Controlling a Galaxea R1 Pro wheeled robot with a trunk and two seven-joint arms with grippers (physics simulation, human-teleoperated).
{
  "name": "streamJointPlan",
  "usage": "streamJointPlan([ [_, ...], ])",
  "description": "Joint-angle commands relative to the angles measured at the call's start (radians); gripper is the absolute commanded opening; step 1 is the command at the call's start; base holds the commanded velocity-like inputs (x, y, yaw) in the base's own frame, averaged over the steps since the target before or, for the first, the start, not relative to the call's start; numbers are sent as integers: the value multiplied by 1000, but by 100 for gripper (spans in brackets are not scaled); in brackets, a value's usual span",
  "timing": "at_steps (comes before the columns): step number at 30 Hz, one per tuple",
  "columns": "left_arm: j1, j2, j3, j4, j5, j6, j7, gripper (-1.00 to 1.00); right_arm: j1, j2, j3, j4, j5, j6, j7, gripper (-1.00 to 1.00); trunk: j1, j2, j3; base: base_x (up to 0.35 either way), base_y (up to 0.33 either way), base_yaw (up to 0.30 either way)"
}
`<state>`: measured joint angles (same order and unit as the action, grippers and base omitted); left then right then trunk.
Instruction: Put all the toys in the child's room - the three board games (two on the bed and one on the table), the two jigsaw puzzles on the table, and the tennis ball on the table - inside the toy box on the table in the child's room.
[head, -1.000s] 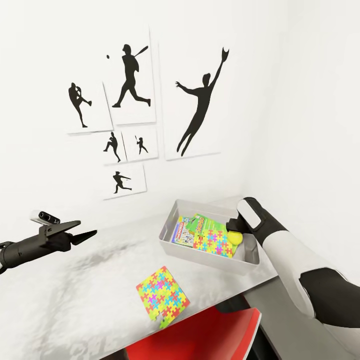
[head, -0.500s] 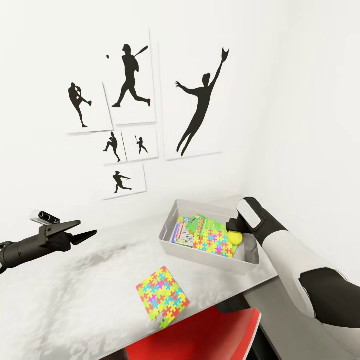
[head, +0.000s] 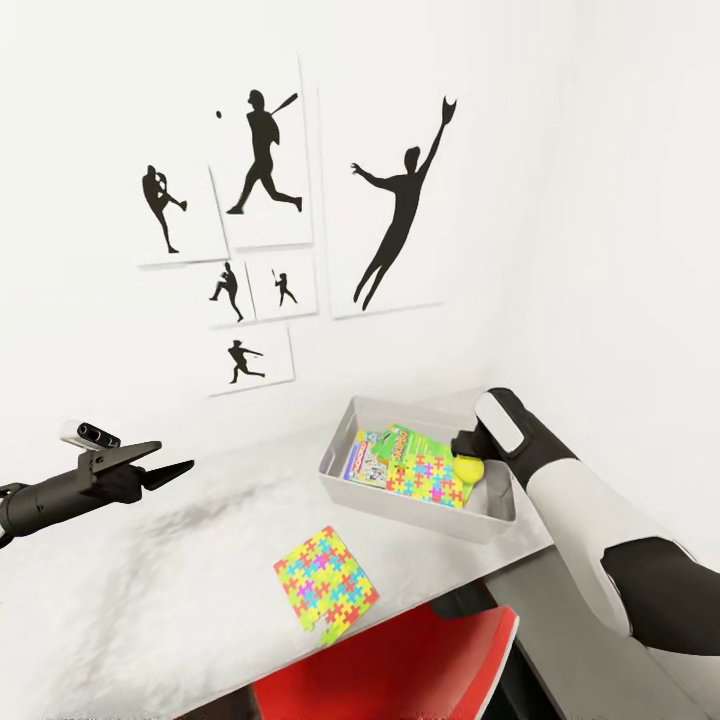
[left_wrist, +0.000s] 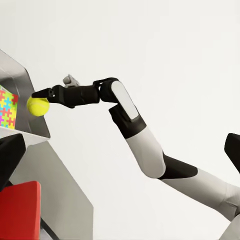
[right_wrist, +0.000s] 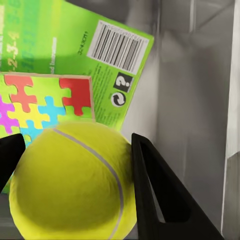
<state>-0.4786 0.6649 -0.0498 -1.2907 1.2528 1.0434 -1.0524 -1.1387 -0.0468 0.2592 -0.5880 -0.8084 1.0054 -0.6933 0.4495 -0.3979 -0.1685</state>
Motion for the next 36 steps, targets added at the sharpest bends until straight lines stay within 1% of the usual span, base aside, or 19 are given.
streamJointPlan([
  [1,-1,1,-2,1,3,4,-3,100,-1,-2,6,-4,-14,5,-11,-100,1,-2,-2,-46,0,0],
  [18,-1,1,-2,1,3,4,-3,100,-1,-2,5,-5,-14,13,-14,-100,1,-2,-2,-8,-1,0],
  [23,-1,1,-2,1,3,4,-3,100,-1,-1,5,-1,-14,13,-14,-100,1,-2,-2,-77,-143,0],
  [24,-1,1,-2,1,3,4,-3,100,-1,-2,5,0,-14,13,-14,100,1,-2,-2,-27,-87,0],
  [36,-1,1,-2,1,3,4,-3,100,-1,1,6,2,-14,12,-14,100,1,-2,-2,-21,-60,0],
])
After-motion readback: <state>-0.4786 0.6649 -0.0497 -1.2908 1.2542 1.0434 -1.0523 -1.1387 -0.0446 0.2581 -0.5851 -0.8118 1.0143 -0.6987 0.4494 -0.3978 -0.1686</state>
